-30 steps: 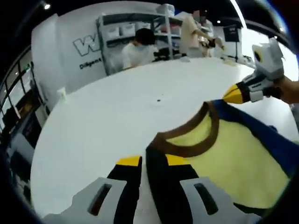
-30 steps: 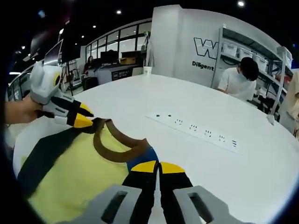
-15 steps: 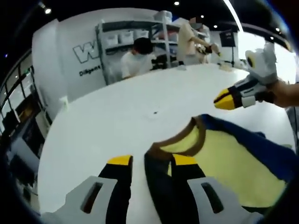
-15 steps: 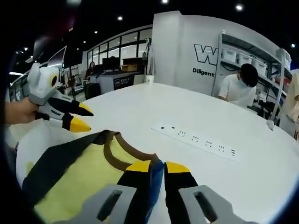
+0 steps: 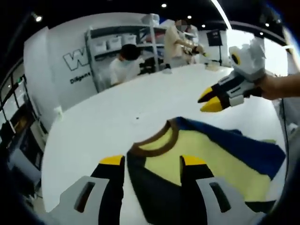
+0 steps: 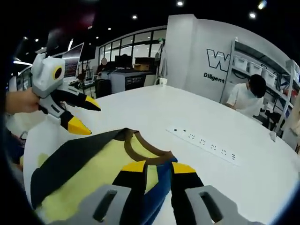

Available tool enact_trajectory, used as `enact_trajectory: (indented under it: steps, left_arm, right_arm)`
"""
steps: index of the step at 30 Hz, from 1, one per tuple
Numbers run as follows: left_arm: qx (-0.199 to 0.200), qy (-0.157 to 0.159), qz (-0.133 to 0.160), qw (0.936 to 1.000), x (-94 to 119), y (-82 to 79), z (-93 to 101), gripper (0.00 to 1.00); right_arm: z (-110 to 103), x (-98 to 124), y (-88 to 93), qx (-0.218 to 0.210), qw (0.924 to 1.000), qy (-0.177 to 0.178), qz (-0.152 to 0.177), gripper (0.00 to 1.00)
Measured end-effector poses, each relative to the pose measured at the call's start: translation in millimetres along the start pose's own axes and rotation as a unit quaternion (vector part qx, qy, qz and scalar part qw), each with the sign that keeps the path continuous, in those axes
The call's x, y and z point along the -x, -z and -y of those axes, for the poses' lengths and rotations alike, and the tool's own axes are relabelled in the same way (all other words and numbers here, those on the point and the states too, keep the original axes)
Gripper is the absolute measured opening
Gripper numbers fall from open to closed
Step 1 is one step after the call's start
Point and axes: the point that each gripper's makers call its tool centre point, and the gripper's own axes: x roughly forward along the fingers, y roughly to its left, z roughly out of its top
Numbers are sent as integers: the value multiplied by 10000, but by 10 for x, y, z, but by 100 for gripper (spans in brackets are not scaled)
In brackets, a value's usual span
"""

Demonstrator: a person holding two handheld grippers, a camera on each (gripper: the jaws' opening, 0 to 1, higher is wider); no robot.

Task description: Fold the garment on the visible template until the final outline fits inside the template.

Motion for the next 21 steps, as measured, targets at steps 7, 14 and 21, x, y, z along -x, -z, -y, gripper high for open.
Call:
enact_trajectory:
  steps: [7, 14, 21]
  left_arm:
    - [-83, -29, -42, 10000, 242, 55, 234, 54]
    - [-148, 63, 56, 9999, 359, 28, 337, 58]
    - [-335, 602, -181, 9975, 466, 317, 813, 59]
  right_arm:
    - [-168, 205, 69, 84, 9999, -129, -34, 21]
    - [-366, 356, 191, 269, 9990, -343, -117, 30]
    - [-583, 554, 379, 359, 9974, -538, -331, 30]
